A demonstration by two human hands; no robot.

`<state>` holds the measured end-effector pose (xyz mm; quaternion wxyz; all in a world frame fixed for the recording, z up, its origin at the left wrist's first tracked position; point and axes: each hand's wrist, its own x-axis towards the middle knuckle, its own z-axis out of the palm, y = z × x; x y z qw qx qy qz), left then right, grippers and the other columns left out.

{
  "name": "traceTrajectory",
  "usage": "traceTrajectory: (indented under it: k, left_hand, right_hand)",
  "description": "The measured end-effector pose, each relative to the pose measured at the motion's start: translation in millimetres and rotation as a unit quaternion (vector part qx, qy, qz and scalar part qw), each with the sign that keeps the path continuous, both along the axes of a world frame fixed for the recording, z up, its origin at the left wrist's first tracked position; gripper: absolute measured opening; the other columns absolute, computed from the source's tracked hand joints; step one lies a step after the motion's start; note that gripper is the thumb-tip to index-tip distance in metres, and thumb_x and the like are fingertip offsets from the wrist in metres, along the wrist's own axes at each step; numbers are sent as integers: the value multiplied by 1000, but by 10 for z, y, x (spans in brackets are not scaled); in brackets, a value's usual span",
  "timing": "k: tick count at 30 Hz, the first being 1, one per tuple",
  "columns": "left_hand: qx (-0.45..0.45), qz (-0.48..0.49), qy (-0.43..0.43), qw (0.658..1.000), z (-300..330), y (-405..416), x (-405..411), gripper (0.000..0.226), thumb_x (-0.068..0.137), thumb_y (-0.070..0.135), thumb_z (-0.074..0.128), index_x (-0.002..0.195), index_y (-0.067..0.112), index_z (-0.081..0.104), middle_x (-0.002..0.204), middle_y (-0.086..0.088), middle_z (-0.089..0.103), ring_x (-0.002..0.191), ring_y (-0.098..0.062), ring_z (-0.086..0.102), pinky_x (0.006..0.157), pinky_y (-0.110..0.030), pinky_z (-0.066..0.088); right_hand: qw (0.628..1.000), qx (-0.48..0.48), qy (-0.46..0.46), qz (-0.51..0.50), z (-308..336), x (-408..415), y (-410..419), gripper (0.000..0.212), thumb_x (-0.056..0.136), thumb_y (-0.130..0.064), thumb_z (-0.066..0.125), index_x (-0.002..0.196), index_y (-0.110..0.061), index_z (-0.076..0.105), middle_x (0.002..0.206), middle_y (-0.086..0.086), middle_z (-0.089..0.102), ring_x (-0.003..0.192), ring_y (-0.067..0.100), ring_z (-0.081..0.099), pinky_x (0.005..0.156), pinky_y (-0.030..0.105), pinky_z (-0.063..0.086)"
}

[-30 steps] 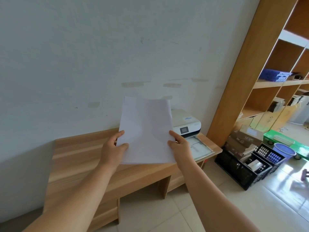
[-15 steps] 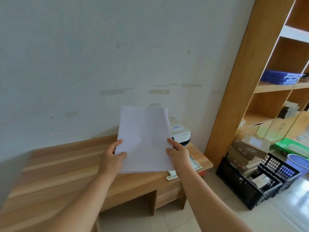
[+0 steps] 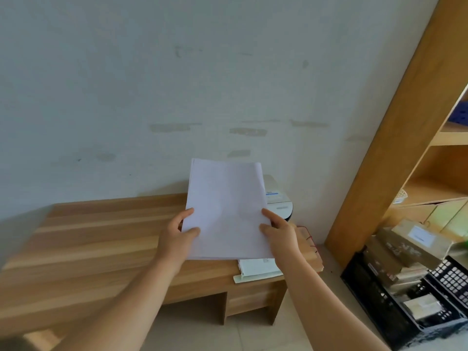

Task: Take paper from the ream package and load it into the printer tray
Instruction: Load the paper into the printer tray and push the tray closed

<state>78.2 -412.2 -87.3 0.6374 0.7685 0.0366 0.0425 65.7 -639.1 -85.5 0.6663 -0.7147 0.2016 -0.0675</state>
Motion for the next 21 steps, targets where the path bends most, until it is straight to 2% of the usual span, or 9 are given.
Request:
traceTrajectory:
  k: [5,9,13,17,21]
  left_hand:
    - [-11,3,11,1000,-125,-351,352,49,87,8,61,131,28,53,144,3,44,125,-12,41,87,-25,37]
    - [-19,7,17,1000,-218,-639,541,49,87,6,61,131,27,53,136,6,47,109,-4,41,72,-14,35]
    - [-25,27,28,999,-293,-895,637,48,87,6,61,129,28,54,129,8,48,109,-6,42,82,-22,38]
    - [-7,40,34,999,-359,-1187,669,48,87,6,61,130,25,53,125,9,47,109,-8,44,71,-14,38]
    - [2,64,52,997,-465,-1512,684,48,86,8,62,128,29,54,137,2,49,120,-19,48,89,-29,45]
  right_hand:
    - [1000,12,5,10,-67,342,-343,42,94,-9,54,129,-31,59,108,-12,57,94,16,57,93,37,53]
    - [1000,18,15,12,-140,558,-620,42,94,-7,54,129,-29,60,103,-11,58,93,18,60,88,35,56]
    - [999,38,21,21,-215,704,-885,42,93,-6,54,128,-29,60,110,-5,60,96,22,61,80,31,56]
    - [998,37,30,42,-298,821,-1180,42,94,-6,53,130,-27,59,119,-1,58,94,18,59,70,24,53]
    - [997,26,36,68,-414,928,-1540,42,94,-6,53,131,-26,58,117,-2,57,87,12,58,64,20,49]
